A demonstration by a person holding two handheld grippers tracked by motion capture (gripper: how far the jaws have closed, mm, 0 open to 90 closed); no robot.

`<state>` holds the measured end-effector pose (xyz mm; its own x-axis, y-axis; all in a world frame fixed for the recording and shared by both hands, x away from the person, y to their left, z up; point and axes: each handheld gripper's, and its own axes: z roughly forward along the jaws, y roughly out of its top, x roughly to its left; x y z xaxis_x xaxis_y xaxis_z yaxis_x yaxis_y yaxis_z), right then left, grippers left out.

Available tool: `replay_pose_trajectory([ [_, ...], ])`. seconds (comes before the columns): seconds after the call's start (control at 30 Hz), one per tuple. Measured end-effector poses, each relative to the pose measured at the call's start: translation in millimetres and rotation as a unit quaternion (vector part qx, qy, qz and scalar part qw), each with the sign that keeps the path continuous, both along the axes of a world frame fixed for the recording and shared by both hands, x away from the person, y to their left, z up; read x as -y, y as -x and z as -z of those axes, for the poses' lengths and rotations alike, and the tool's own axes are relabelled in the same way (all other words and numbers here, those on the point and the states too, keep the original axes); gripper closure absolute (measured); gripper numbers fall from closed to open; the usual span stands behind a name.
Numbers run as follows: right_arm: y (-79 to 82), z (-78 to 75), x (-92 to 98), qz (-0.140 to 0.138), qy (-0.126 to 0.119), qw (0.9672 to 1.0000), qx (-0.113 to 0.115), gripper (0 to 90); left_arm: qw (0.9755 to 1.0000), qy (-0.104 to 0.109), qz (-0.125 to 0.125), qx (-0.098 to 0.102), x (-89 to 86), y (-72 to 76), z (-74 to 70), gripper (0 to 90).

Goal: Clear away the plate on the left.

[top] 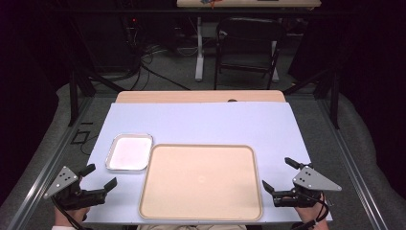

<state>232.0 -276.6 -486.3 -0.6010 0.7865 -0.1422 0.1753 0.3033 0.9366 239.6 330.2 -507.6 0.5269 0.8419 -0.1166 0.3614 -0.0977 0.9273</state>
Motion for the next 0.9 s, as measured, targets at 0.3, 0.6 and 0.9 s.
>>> replay_pose_trajectory([
  [0.3, -1.1, -0.3, -1.2, -0.004, 0.003, 1.0, -0.003, 0.0, 1.0, 0.001, 0.002, 0.001, -0.6, 0.5, -0.3, 0.0],
  [0.6, -1.5, 0.2, -0.6, -0.003, 0.002, 1.0, -0.006, 0.0, 1.0, -0.002, 0.002, -0.007, 1.5, -1.1, -0.7, 0.0],
  [0.9, -3.0, 0.5, -1.0, 0.002, 0.004, 0.9999, -0.013, 0.0, 0.9993, 0.0, -0.002, -0.038, 1.5, -8.7, -2.5, 0.0],
])
